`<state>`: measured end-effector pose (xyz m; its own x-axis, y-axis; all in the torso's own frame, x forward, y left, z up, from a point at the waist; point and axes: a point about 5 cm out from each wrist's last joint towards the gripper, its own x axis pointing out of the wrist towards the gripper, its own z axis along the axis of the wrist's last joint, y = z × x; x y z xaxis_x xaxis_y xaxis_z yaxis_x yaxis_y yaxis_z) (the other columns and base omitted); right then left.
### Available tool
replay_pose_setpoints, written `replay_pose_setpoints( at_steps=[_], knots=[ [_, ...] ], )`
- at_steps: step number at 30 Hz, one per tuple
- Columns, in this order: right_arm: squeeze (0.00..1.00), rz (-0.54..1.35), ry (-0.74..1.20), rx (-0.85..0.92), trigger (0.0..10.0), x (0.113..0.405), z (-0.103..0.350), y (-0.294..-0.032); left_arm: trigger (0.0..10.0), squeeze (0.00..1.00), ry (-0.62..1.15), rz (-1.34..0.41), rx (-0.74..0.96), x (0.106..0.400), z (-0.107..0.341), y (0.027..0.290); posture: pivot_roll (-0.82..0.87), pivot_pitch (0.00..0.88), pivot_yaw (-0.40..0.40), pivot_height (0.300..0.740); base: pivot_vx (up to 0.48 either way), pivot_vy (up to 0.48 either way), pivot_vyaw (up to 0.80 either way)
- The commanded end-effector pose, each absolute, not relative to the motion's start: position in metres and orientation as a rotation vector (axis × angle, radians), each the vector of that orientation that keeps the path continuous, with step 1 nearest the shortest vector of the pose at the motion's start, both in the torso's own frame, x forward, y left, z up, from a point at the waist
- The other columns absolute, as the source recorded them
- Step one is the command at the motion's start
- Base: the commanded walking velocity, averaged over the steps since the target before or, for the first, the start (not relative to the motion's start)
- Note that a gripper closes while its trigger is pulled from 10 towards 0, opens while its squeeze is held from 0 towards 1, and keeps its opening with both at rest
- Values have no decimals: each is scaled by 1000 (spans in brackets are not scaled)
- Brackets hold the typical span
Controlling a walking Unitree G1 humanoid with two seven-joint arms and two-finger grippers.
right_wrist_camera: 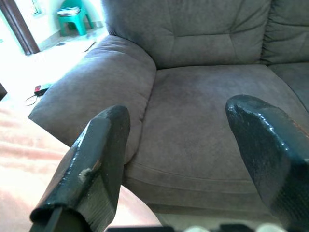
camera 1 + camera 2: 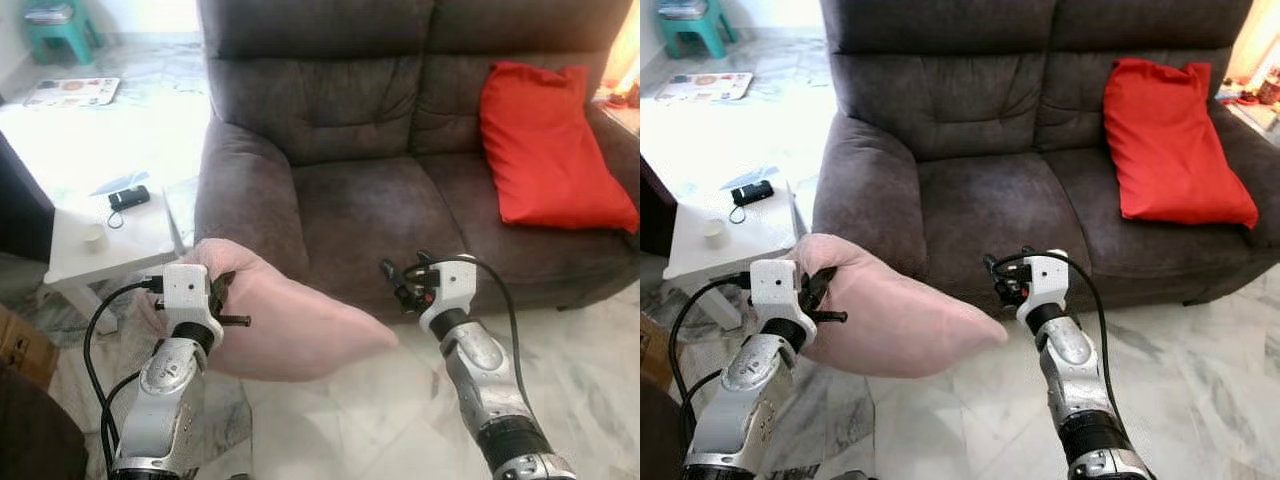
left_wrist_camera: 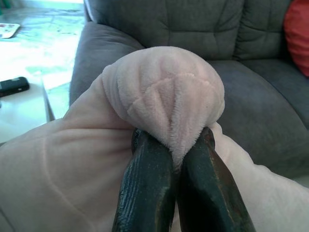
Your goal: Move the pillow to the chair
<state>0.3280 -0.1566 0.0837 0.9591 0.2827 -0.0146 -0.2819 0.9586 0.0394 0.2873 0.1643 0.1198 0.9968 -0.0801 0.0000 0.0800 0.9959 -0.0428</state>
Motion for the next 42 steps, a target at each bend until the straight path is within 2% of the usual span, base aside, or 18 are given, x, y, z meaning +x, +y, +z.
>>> replay_pose_setpoints(
  at_steps=[1, 17, 28, 34, 35, 36, 37, 42],
  knots=[
    [0, 271, 7, 48, 10000, 328, 85, -157, 10000, 0, -103, -82, -9, 291, 141, 163, 72, 62, -25, 740, 0, -480, -788],
    [0, 288, -4, 44, 10000, 329, 87, -153, 10000, 0, -105, -77, -32, 292, 141, 164, 66, 39, -19, 740, 0, -46, -769],
    [0, 305, 8, 3, 10000, 327, 86, -158, 10000, 0, -108, -73, -34, 293, 142, 164, 62, 54, -24, 740, 0, 0, 0],
    [0, 451, 68, -148, 10000, 324, 80, -155, 10000, 0, -115, -77, -41, 294, 144, 164, 58, 60, -23, 740, 0, 0, 0],
    [271, 524, 89, -213, 10000, 322, 77, -153, 10000, 0, -118, -79, -43, 294, 144, 164, 56, 63, -23, 740, 0, 0, 0],
    [271, 550, 96, -233, 10000, 321, 76, -153, 10000, 0, -120, -80, -44, 295, 145, 163, 55, 63, -22, 740, 0, 0, 0],
    [1000, 617, 120, -249, 10000, 319, 74, -153, 10000, 0, -123, -83, -48, 295, 145, 163, 55, 63, -22, 740, 0, 0, 0],
    [1000, 774, 165, -336, 10000, 312, 69, -152, 10000, 0, -120, -97, -51, 295, 145, 160, 54, 66, -22, 740, 0, 0, 0]
  ],
)
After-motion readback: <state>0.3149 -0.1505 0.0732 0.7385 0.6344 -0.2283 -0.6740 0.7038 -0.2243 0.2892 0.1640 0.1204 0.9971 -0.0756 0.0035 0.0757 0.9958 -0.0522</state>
